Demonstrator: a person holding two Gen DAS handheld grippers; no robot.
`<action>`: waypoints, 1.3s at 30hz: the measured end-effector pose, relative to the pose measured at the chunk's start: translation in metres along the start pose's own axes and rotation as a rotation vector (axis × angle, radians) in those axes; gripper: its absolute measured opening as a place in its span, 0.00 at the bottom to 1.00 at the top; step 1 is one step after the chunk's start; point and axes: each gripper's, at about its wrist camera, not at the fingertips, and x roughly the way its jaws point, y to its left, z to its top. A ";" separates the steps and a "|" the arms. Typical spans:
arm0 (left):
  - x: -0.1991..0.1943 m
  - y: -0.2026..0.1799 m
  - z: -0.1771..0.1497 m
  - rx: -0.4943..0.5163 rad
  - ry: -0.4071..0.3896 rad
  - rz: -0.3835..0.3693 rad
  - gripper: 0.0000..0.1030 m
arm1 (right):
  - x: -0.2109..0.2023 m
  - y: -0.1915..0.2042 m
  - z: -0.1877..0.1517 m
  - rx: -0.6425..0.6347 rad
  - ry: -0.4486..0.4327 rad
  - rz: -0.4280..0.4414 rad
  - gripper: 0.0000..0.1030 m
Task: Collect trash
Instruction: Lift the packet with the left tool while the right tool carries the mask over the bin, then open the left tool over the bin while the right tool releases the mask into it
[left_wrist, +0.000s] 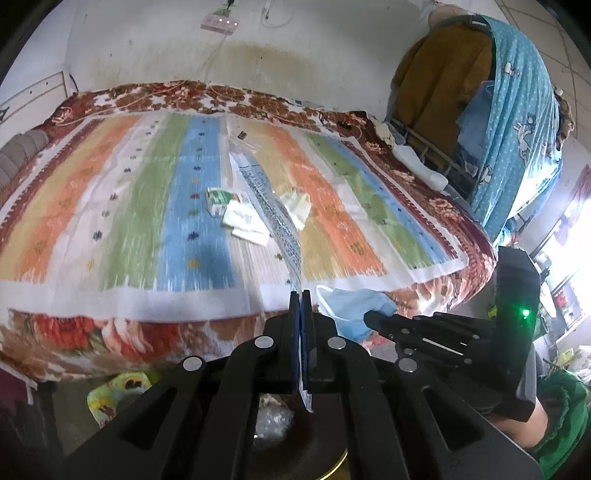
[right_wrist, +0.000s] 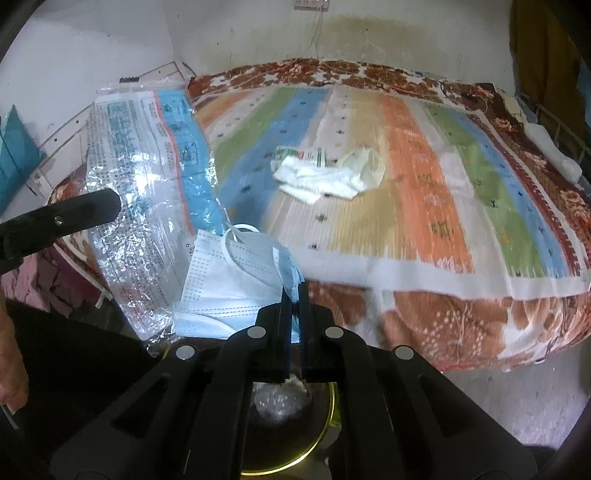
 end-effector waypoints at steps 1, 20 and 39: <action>0.000 -0.001 -0.003 -0.002 0.005 0.000 0.00 | 0.001 0.002 -0.005 -0.002 0.008 -0.003 0.02; 0.017 0.001 -0.051 -0.046 0.165 0.058 0.00 | 0.033 0.012 -0.057 -0.010 0.196 -0.064 0.02; 0.088 0.021 -0.095 -0.172 0.503 0.135 0.00 | 0.088 0.013 -0.088 0.067 0.410 -0.049 0.02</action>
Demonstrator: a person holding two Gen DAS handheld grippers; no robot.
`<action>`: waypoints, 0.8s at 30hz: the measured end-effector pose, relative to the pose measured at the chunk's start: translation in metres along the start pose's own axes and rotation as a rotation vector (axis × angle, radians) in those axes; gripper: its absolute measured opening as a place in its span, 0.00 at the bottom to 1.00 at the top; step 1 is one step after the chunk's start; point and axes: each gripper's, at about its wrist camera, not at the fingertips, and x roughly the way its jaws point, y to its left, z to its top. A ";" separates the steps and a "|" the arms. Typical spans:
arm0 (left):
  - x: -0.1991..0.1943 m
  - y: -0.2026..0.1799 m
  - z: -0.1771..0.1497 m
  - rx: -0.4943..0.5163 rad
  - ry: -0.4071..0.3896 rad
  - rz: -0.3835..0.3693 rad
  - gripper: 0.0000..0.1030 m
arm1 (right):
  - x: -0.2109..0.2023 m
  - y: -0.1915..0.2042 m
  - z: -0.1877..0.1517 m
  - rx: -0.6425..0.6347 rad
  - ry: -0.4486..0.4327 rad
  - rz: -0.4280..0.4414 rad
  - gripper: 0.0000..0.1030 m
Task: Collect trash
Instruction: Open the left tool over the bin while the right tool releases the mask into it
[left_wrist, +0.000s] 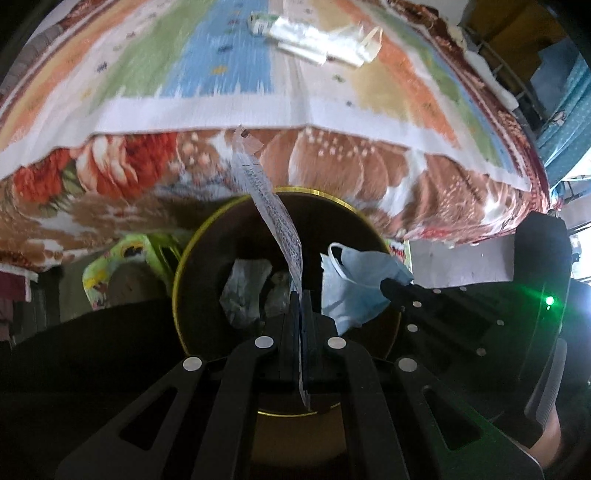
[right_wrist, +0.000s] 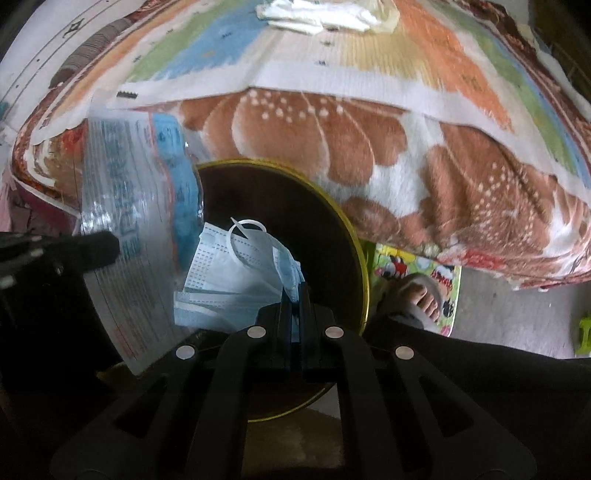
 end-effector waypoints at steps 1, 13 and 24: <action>0.003 0.001 0.000 -0.006 0.011 -0.002 0.00 | 0.003 0.000 0.000 0.005 0.008 0.000 0.02; 0.032 0.008 0.001 -0.076 0.116 -0.013 0.08 | 0.025 -0.006 0.002 0.057 0.055 -0.003 0.25; -0.010 0.030 0.014 -0.181 -0.065 -0.006 0.49 | 0.000 -0.012 0.009 0.087 -0.023 0.034 0.51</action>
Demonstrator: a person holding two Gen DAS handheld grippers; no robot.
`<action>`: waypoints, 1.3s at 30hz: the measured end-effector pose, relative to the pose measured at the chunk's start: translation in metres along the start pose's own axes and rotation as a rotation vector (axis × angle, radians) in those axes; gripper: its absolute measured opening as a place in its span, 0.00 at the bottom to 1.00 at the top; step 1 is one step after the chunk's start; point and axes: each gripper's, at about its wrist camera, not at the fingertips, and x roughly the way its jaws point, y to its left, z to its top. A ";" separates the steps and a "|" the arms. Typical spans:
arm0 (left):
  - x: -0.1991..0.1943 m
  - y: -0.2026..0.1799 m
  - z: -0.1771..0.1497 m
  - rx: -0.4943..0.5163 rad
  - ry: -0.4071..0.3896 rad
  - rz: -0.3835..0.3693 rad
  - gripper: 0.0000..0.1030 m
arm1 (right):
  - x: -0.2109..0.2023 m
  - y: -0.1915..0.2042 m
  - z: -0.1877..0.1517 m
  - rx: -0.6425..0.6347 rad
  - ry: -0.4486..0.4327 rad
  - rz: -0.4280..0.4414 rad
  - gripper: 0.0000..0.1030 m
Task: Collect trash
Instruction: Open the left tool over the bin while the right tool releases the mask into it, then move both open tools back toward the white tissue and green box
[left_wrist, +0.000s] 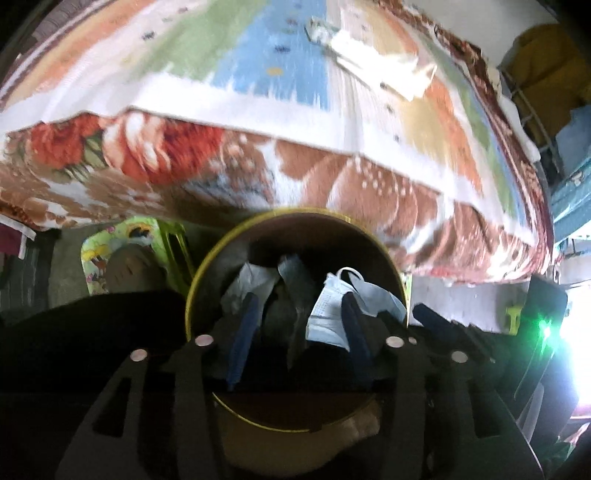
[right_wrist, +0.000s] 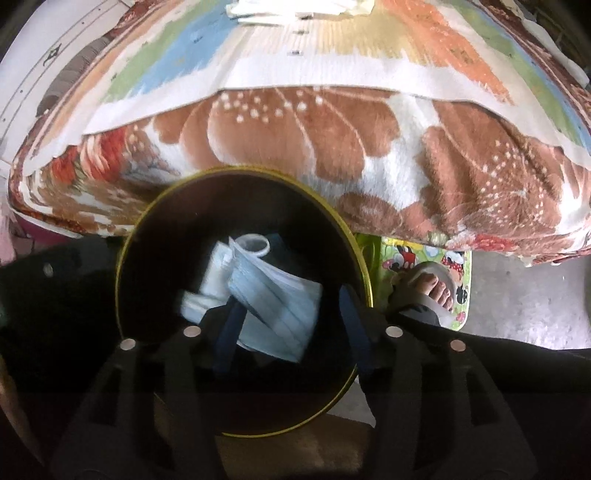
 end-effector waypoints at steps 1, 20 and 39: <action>-0.004 0.000 0.002 0.002 -0.017 0.003 0.51 | -0.003 0.000 0.001 -0.002 -0.009 -0.001 0.54; -0.031 -0.006 0.023 0.035 -0.112 -0.028 0.68 | -0.019 0.012 0.009 -0.056 -0.055 0.043 0.84; -0.051 -0.012 0.103 0.073 -0.190 -0.009 0.90 | -0.053 0.010 0.080 -0.164 -0.206 -0.029 0.91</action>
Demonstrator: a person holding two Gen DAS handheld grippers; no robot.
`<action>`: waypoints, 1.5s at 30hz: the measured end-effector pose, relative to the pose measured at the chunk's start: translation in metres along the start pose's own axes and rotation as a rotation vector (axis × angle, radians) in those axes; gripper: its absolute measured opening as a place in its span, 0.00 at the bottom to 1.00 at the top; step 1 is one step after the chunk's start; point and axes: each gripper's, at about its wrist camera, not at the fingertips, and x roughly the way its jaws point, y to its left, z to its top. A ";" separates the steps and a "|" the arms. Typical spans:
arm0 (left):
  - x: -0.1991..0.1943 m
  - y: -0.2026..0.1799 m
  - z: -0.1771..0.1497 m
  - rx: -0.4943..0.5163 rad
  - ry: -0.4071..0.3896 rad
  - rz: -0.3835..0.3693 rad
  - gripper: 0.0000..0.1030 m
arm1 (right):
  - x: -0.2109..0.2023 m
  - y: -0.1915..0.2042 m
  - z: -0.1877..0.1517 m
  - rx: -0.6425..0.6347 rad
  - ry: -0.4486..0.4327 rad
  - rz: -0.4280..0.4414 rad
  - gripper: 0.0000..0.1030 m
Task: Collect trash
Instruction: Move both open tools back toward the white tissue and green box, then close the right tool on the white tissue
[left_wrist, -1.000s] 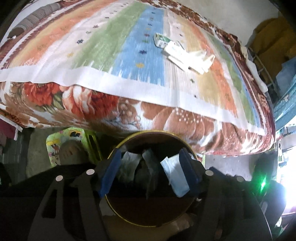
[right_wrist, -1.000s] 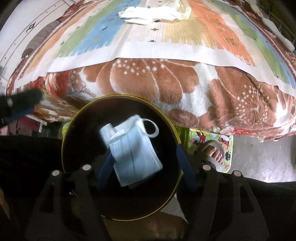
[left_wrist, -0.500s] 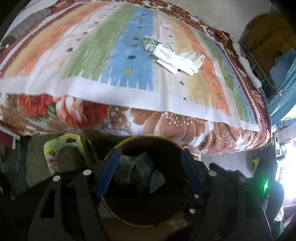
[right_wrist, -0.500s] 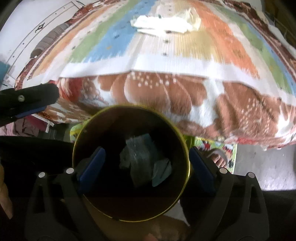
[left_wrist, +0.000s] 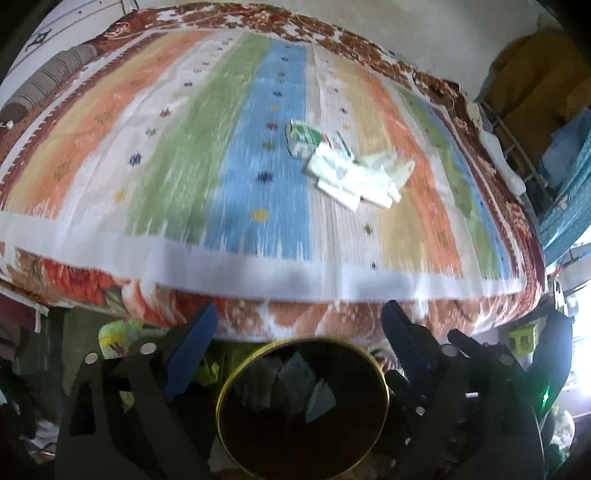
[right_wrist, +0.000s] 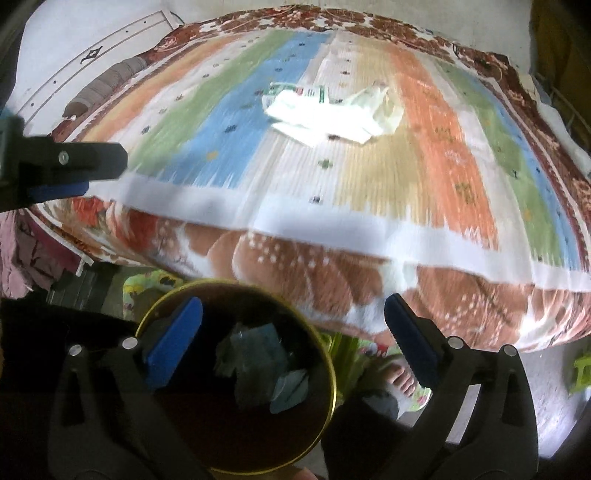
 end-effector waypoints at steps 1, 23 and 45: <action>0.001 0.000 0.003 0.002 -0.007 0.002 0.91 | 0.001 -0.002 0.004 0.006 -0.004 0.001 0.91; 0.042 0.023 0.092 -0.003 -0.098 -0.056 0.94 | 0.039 -0.061 0.087 0.149 0.000 0.038 0.91; 0.116 0.017 0.138 0.292 -0.078 -0.084 0.94 | 0.113 -0.093 0.142 0.184 0.058 0.081 0.60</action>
